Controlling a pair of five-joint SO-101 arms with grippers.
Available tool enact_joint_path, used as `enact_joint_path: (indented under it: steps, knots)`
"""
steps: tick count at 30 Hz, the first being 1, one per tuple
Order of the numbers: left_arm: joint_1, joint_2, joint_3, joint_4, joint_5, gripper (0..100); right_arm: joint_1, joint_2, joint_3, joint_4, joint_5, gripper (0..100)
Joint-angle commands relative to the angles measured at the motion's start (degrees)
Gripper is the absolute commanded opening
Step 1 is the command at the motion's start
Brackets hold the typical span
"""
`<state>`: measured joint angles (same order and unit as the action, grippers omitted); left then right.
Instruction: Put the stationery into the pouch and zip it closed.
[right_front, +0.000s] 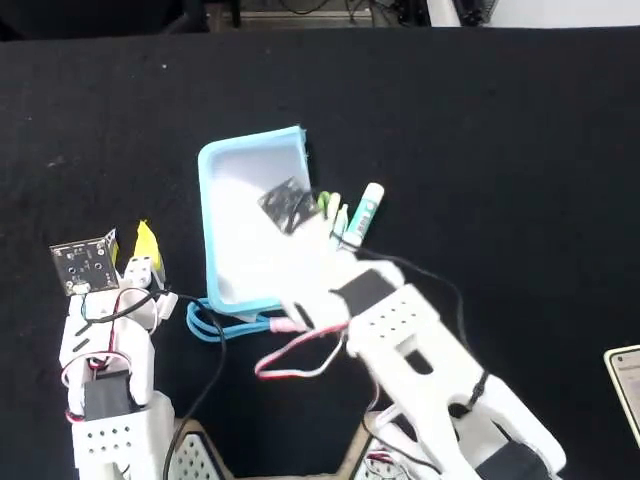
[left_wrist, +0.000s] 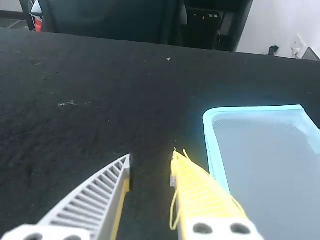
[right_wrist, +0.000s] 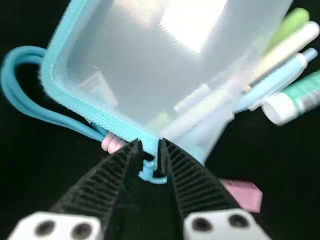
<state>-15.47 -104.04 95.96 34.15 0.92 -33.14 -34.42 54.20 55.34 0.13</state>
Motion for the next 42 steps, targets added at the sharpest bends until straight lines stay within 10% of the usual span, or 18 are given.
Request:
enact_joint_path:
  steps: [1, 8, 17, 34, 42]
  knots:
    - [0.7, -0.3, 1.4, -1.2, -0.5, 14, 1.7, -1.3, -14.5, 17.0, 6.3, 6.8]
    - [0.7, -0.2, 1.4, -1.1, -0.5, 14, -9.7, 10.2, -12.3, 17.3, 6.8, 6.8]
    - [0.4, -0.3, 1.4, -1.1, -0.5, 14, 0.8, 25.8, -19.3, 15.6, 6.8, 6.8]
    - [0.4, -0.3, 1.4, -1.1, -0.5, 14, -9.6, 29.8, -8.5, -28.3, -1.3, 6.8]
    - [0.4, -0.3, 1.4, -1.1, -0.5, 14, -8.2, 18.3, -7.4, -18.6, -1.5, 11.8]
